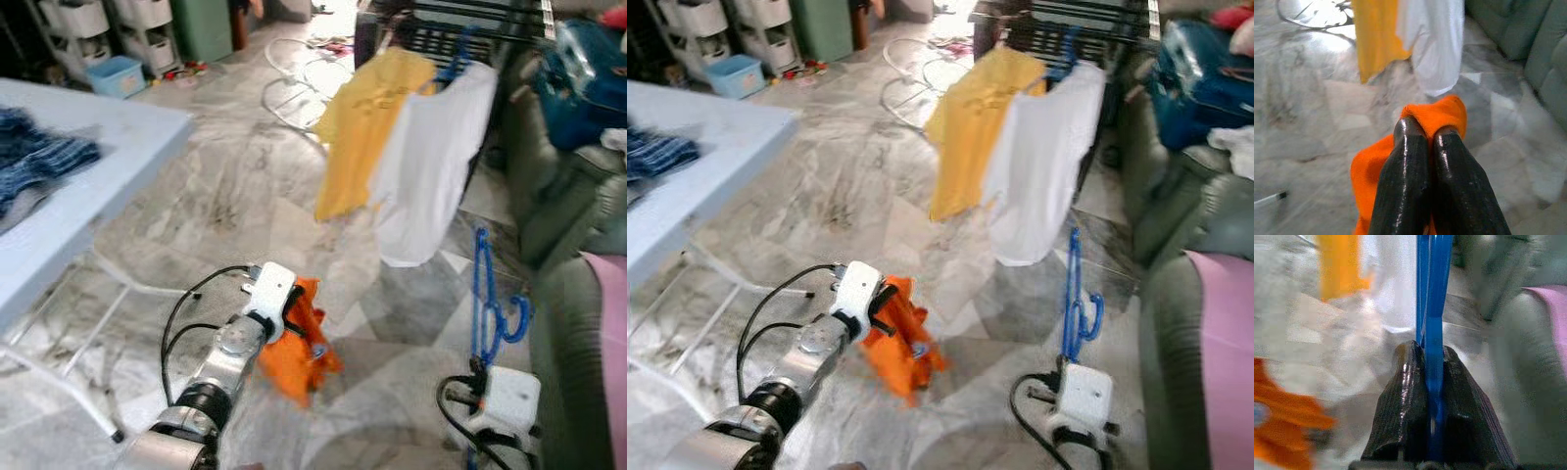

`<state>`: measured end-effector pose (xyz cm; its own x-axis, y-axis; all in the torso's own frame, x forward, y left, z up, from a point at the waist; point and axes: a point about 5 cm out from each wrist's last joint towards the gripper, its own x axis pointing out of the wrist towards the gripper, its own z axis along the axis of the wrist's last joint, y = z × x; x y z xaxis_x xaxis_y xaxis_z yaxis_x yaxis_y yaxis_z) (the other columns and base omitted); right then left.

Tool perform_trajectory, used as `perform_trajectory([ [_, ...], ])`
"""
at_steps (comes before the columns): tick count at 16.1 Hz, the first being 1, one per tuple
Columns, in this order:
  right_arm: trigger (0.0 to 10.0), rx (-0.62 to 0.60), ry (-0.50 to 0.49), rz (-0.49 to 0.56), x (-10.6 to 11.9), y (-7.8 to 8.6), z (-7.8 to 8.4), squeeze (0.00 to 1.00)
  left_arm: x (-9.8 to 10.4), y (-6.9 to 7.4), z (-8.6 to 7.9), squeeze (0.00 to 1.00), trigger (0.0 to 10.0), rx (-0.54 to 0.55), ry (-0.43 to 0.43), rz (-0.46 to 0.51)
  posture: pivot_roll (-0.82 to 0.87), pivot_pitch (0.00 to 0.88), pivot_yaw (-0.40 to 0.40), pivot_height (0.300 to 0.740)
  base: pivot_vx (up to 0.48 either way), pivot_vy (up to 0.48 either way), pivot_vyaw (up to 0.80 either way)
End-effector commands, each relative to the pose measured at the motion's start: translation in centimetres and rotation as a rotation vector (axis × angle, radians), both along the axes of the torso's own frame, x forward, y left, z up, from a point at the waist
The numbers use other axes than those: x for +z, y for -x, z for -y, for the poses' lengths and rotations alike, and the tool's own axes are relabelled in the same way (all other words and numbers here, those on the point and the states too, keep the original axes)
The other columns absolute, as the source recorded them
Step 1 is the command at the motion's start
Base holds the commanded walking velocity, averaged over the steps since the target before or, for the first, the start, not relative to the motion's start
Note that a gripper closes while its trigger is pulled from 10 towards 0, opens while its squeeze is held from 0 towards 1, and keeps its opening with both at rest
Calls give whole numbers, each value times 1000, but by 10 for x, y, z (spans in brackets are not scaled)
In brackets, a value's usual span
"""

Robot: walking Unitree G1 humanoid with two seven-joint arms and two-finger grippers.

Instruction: Hang hanger

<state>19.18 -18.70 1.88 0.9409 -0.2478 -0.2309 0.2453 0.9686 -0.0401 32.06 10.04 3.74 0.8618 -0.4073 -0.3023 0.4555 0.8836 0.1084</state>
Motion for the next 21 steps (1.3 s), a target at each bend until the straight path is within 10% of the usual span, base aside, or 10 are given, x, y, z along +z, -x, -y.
perform_trajectory([
  [1,10000,-13,10,-20,-3,5,5,0,6,-3,5,0,10000,-25,3,25,11,44,-12,740,0,480,0],
  [15,10000,13,34,-31,-2,7,10,0,15,-1,21,0,10000,-157,43,86,8,53,-16,740,0,63,0],
  [21,10000,276,7,-130,11,25,43,0,95,-32,40,0,10000,-493,-211,526,-7,69,-10,740,0,0,0],
])
